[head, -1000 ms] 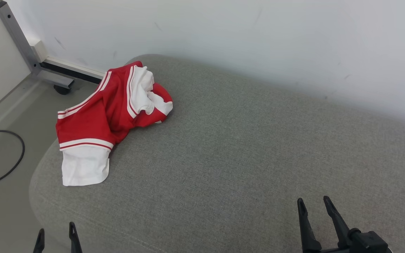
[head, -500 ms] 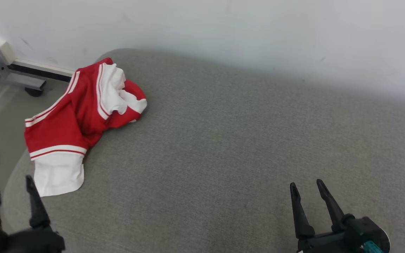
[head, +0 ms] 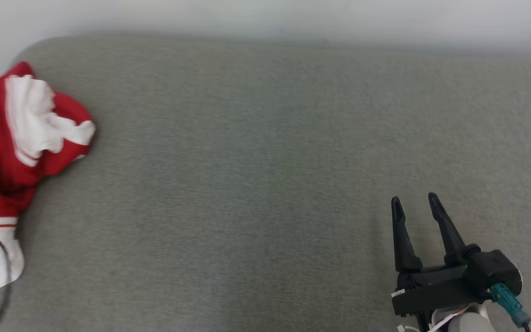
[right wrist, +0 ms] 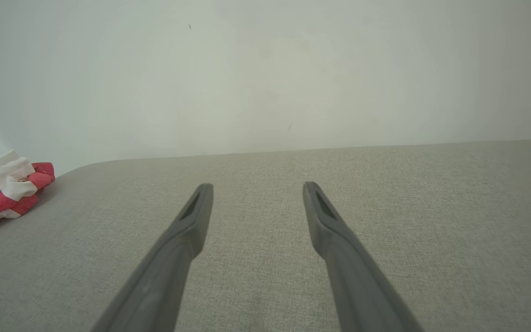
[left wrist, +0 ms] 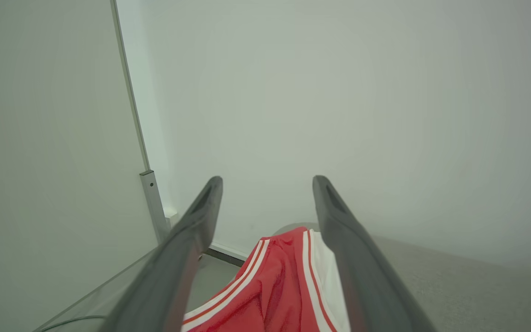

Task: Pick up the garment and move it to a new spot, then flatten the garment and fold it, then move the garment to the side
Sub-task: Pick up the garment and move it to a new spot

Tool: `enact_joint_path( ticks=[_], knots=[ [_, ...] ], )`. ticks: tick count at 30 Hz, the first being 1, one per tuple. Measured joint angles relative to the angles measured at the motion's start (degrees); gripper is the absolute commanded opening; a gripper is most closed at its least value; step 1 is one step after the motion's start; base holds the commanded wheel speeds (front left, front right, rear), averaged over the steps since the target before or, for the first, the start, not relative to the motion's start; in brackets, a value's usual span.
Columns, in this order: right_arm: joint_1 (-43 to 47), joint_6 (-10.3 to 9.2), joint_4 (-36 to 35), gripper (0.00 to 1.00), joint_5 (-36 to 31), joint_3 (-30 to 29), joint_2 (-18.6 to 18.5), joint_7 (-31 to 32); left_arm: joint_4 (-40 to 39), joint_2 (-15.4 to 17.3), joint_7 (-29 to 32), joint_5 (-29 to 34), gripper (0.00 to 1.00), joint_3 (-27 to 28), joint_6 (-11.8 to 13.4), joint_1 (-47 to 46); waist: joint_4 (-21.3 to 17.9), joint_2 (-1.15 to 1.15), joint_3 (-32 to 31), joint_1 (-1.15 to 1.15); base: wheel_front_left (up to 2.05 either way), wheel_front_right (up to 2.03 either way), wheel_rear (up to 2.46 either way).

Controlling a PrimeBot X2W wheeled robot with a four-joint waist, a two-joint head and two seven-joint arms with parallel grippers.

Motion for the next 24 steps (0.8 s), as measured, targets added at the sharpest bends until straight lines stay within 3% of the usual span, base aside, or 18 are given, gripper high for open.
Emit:
enact_joint_path(
  ticks=[4,8,18,24],
  knots=[
    [-1.33,0.00,-0.32,1.00,0.56,0.09,0.01,0.00,7.32,5.88,1.82,-2.45,1.00,-1.57,-0.07,-5.43,-3.29,0.00,2.68,0.00,0.00,0.00,0.00],
    [-2.07,0.00,-0.46,1.00,0.64,0.38,-0.01,0.01,13.99,9.27,4.66,-4.24,1.00,-4.97,-0.33,-8.87,-6.27,0.00,5.05,0.00,0.00,0.00,0.00],
    [-4.15,0.00,-1.04,1.00,0.44,0.07,-0.02,0.01,26.41,15.23,11.96,-4.86,1.00,-10.09,0.01,-12.84,-11.19,0.00,10.02,0.00,0.00,0.00,0.00],
    [-4.05,0.00,-1.10,1.00,0.45,-0.16,-0.03,0.00,31.99,16.45,18.57,-4.87,1.00,-11.84,-0.03,-14.73,-12.71,0.00,11.36,0.00,0.00,0.00,0.00]
  ],
)
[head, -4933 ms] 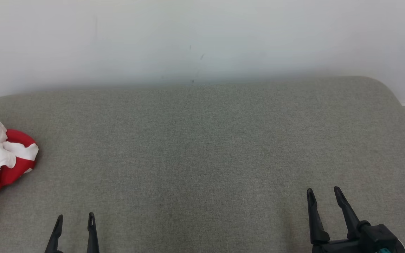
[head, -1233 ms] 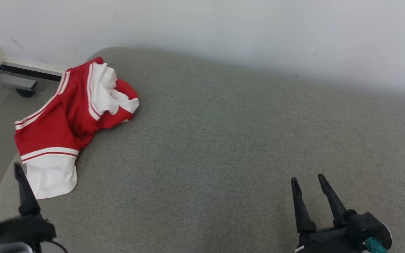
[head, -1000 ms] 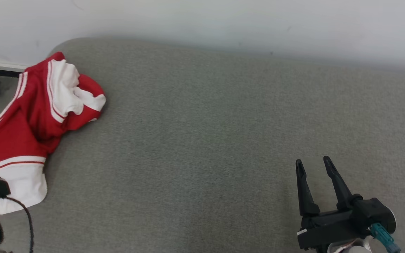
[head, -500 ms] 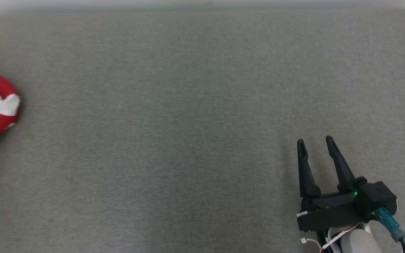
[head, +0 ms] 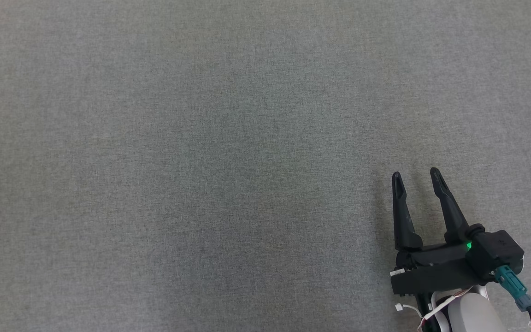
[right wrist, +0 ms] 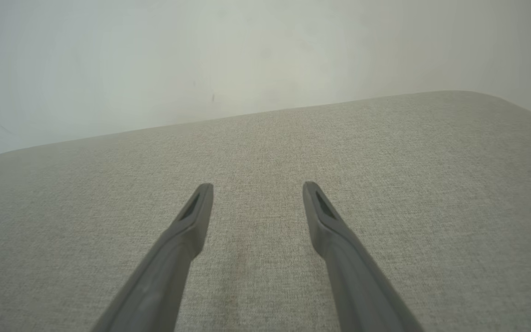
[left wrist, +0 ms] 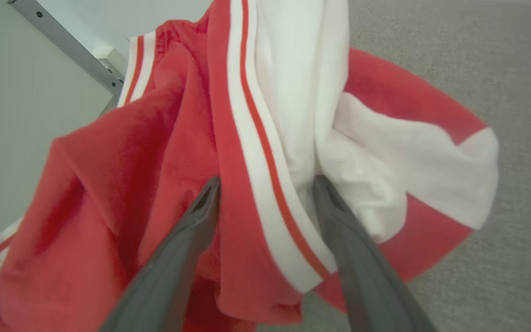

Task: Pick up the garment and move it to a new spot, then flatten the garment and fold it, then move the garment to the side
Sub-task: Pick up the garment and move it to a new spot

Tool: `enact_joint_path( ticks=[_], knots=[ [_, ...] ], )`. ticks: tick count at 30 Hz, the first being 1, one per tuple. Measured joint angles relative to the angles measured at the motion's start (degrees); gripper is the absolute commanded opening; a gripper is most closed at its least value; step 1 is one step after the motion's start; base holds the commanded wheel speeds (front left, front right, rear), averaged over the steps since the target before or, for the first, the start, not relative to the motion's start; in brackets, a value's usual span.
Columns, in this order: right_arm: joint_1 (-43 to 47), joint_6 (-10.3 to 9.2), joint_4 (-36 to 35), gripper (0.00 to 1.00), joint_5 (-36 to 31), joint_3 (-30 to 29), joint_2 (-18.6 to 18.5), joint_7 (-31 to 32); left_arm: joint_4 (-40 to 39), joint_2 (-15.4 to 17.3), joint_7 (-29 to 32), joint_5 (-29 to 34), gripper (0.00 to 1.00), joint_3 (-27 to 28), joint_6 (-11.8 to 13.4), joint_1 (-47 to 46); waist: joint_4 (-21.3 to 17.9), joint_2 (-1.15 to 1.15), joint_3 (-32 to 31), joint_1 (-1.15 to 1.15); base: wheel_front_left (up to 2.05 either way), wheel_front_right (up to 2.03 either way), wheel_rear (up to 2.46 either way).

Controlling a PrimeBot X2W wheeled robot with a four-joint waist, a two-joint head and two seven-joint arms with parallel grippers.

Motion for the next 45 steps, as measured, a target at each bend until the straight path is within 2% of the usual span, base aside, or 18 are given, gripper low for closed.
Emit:
enact_joint_path(
  ticks=[4,5,6,7,18,21,24,29,33,40,45],
  knots=[
    [-0.03,0.00,0.01,1.00,-0.02,-0.11,0.01,0.00,1.90,0.59,1.57,0.51,1.00,-1.14,0.47,-1.10,-0.10,0.00,-0.10,0.00,0.00,0.00,0.00],
    [-0.03,0.00,0.02,1.00,-0.12,-0.11,0.01,0.00,2.07,0.69,1.45,0.62,0.56,-1.40,0.57,-1.34,-0.06,0.00,-0.23,0.00,0.00,0.00,0.00],
    [-0.03,0.00,0.07,1.00,-0.22,-0.19,0.01,0.00,2.13,0.75,0.82,1.05,0.24,-1.63,0.76,-1.38,-0.01,0.00,-0.38,0.00,0.00,0.00,0.00],
    [-0.02,0.00,0.10,1.00,-0.25,-0.25,0.01,0.01,2.35,0.83,0.56,1.56,0.00,-2.05,0.93,-1.40,0.05,0.00,-0.58,0.00,0.00,0.00,0.00],
    [1.75,0.00,0.60,1.00,-0.04,-1.11,0.02,0.00,-1.76,1.92,-12.35,2.45,0.00,-3.42,1.07,-4.43,1.36,-0.01,-4.30,-0.01,0.00,0.00,0.00],
    [2.71,0.00,0.68,1.00,0.30,-1.26,0.02,0.01,-5.03,2.04,-16.21,1.62,0.00,-2.75,1.07,-7.16,2.53,-0.01,-6.03,-0.01,0.00,0.00,0.00],
    [3.16,0.00,0.69,1.00,0.79,-1.20,0.04,0.00,-9.26,2.85,-17.57,1.86,0.00,-3.23,0.96,-9.11,3.29,-0.01,-7.35,-0.01,0.00,0.00,0.00],
    [4.18,0.00,1.07,1.00,2.29,-1.19,0.02,0.00,-18.53,3.34,-18.16,2.00,0.00,-5.55,0.23,-11.96,3.99,-0.01,-9.64,-0.02,0.00,0.00,0.00],
    [5.32,0.00,1.53,1.00,2.96,-1.21,0.01,0.00,-26.39,2.20,-17.71,1.22,0.00,-8.53,-0.01,-14.09,3.92,-0.02,-11.51,-0.02,0.00,0.00,0.00],
    [6.11,0.00,1.76,1.00,4.46,-0.75,0.02,0.00,-38.43,-1.10,-11.07,-1.33,0.00,-14.35,-0.29,-18.08,1.39,-0.02,-13.69,-0.02,0.00,0.00,0.00],
    [6.42,0.00,1.89,1.00,5.50,-0.23,0.00,0.00,-43.06,-3.98,-7.05,-3.65,0.00,-18.36,-0.29,-19.31,-1.86,-0.02,-14.32,-0.02,0.00,0.00,0.00]
  ],
)
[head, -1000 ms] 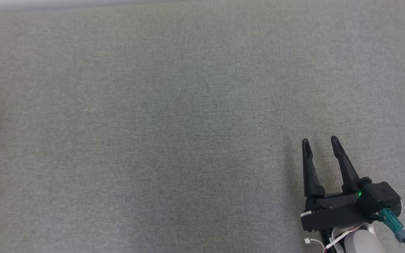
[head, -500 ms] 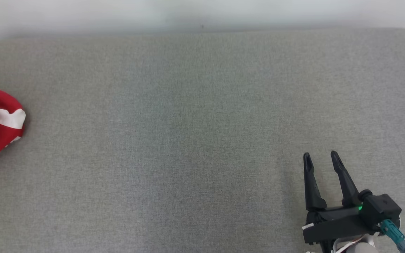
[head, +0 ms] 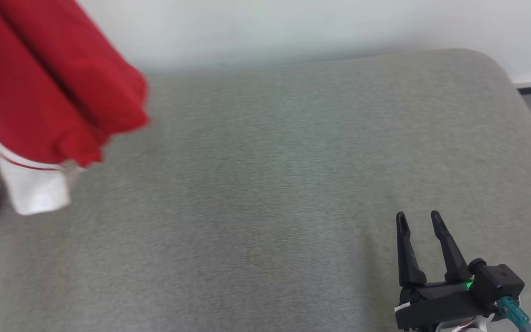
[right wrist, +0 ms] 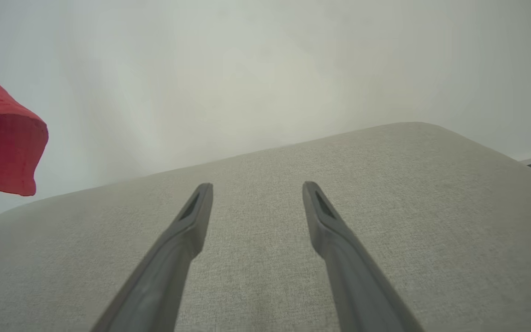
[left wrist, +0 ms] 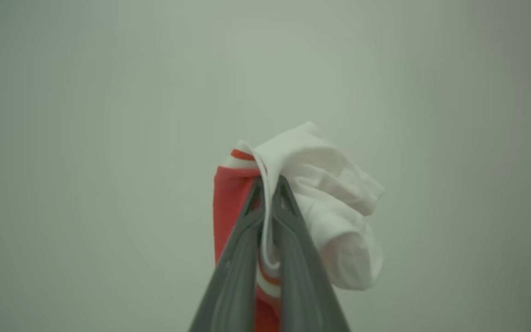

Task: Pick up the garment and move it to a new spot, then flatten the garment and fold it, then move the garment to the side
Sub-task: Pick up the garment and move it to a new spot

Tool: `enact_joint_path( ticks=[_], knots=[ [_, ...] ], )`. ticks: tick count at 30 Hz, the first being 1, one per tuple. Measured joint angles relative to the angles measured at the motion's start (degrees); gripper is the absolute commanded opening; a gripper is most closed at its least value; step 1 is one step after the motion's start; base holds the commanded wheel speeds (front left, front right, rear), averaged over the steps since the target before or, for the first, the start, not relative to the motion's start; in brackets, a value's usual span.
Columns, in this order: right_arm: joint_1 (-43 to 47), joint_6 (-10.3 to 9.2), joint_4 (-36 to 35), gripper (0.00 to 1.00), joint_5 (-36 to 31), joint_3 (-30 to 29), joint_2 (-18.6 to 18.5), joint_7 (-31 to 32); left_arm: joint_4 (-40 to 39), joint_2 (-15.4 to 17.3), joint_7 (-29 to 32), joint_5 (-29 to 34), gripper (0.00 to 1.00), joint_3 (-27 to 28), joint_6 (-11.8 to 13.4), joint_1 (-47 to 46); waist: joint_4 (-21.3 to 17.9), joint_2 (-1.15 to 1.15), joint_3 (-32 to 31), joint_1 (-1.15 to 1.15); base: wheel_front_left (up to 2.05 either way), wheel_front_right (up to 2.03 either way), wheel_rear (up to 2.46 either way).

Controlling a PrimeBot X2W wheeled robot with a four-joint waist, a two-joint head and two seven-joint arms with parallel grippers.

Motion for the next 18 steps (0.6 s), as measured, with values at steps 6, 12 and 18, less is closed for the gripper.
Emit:
enact_joint_path(
  ticks=[6,12,18],
  knots=[
    [0.75,0.00,0.15,1.00,0.42,0.22,0.00,0.01,-3.90,-3.48,2.07,-1.38,0.00,-6.41,-0.01,-0.35,-4.72,0.00,-0.20,0.00,0.00,0.00,0.00],
    [0.83,0.00,0.36,1.00,0.43,-0.38,0.01,0.00,-5.59,-7.37,1.86,-2.20,0.00,-13.21,-0.01,0.06,-9.29,0.00,0.18,0.01,0.00,0.00,0.00],
    [0.80,0.00,0.29,1.00,0.47,-0.66,0.02,0.00,-4.23,-11.17,-0.02,-3.52,0.00,-17.19,-0.09,4.05,-12.39,0.00,1.25,0.01,0.00,0.00,0.00]
  ],
)
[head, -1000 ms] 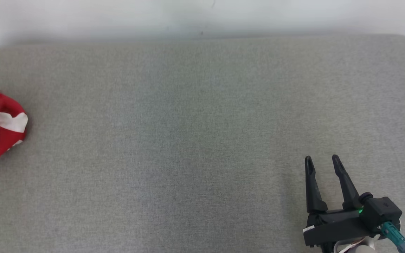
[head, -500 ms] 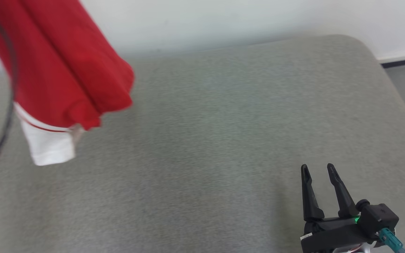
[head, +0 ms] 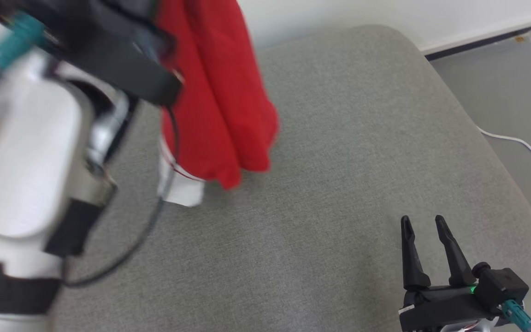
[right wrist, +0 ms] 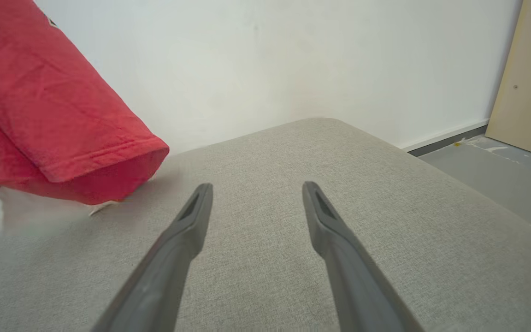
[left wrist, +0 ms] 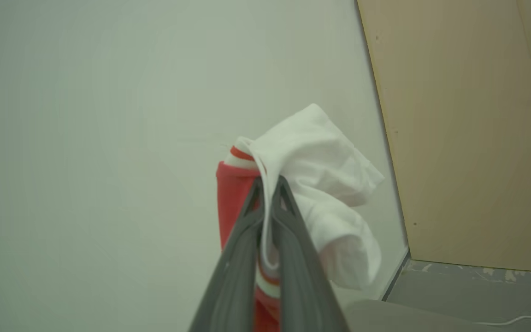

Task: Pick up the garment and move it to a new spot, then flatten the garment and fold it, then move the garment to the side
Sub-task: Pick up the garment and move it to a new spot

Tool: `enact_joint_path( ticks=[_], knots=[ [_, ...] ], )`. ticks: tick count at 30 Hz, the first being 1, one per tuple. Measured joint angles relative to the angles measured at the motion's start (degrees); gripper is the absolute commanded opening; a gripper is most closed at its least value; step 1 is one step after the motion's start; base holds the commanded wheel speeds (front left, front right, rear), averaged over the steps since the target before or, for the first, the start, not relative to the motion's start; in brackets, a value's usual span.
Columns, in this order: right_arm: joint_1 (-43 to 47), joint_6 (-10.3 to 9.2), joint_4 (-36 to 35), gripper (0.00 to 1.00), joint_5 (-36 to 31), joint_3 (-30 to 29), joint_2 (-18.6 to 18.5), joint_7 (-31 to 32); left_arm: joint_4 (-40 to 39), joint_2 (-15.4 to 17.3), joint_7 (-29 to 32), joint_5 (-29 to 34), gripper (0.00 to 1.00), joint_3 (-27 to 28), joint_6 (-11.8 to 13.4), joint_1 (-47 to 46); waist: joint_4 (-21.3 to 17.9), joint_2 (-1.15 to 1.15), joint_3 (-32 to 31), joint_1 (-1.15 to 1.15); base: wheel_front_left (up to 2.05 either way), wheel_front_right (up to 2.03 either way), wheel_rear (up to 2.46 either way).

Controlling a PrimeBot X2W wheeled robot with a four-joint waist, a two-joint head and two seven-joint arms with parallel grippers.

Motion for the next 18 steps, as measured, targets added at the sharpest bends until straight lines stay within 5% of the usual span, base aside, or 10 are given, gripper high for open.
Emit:
enact_joint_path(
  ticks=[10,18],
  knots=[
    [-1.44,0.00,0.15,1.00,-0.36,-0.29,-0.05,0.00,7.64,-1.29,-2.23,-0.99,0.00,-10.60,0.00,12.13,0.31,0.00,2.44,0.00,0.00,0.00,0.00],
    [-2.33,0.00,0.42,1.00,-0.80,0.74,-0.01,0.00,22.05,-4.71,-7.50,-1.91,0.00,-14.55,0.42,22.22,1.12,0.00,3.58,0.00,0.00,0.00,0.00]
  ],
)
